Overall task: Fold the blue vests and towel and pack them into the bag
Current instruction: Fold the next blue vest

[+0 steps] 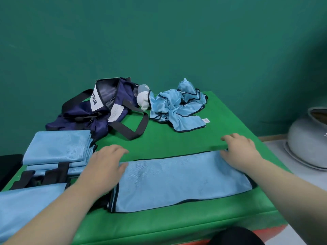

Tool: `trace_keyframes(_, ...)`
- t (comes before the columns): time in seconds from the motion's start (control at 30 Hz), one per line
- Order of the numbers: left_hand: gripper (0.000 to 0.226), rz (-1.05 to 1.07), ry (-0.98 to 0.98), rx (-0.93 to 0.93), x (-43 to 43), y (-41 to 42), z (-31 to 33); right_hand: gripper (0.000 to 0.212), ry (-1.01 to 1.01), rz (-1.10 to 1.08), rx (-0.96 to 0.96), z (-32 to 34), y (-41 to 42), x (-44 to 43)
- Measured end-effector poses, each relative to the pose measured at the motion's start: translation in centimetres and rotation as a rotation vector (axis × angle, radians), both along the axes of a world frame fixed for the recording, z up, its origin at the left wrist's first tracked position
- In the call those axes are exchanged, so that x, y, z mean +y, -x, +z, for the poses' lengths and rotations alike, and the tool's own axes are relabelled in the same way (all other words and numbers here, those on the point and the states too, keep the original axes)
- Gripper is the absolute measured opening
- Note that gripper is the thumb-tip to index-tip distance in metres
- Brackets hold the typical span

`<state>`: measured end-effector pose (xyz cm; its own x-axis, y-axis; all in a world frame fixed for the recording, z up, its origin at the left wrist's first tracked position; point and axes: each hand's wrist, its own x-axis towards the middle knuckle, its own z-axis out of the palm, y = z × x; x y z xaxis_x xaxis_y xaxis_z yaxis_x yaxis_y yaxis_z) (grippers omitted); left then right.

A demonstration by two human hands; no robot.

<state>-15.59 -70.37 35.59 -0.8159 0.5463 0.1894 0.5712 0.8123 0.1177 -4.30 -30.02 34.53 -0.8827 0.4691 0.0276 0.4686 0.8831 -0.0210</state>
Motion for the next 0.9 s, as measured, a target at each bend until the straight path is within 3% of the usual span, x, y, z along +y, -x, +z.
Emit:
trace_keyframes(0.07, 0.036, -0.118, -0.041, 0.006, 0.6, -1.9, -0.7, 0.045, -0.063, 0.13, 0.054, -0.6, -0.6, -2.5)
trace_keyframes(0.13, 0.04, -0.191, 0.007, -0.074, 1.1, -3.4, -1.7, 0.053, -0.034, 0.254, 0.041, -1.5, -1.0, -5.1)
trace_keyframes(0.27, 0.093, -0.194, 0.231, -0.187, 0.9, -3.4, -3.8, 0.065, 0.063, 0.297, -0.058, -3.5, -0.8, -8.2)
trace_keyframes(0.37, 0.115, -0.19, 0.287, -0.195, -0.2, -2.5, -4.8, 0.063, 0.094, 0.257, -0.103, -4.5, -1.2, -8.1)
trace_keyframes(0.5, 0.105, -0.132, 0.272, -0.155, -1.0, -2.2, -5.0, 0.067, 0.122, 0.23, -0.091, -4.9, -1.4, -6.7)
trace_keyframes(0.63, 0.112, -0.14, 0.243, -0.227, -1.6, -2.3, -5.4, 0.067, 0.115, 0.245, -0.095, -5.0, -1.1, -5.9)
trace_keyframes(0.9, 0.103, -0.13, 0.118, -0.315, -0.5, -4.2, -5.7, 0.07, 0.062, 0.27, -0.154, -4.1, 0.0, -2.9)
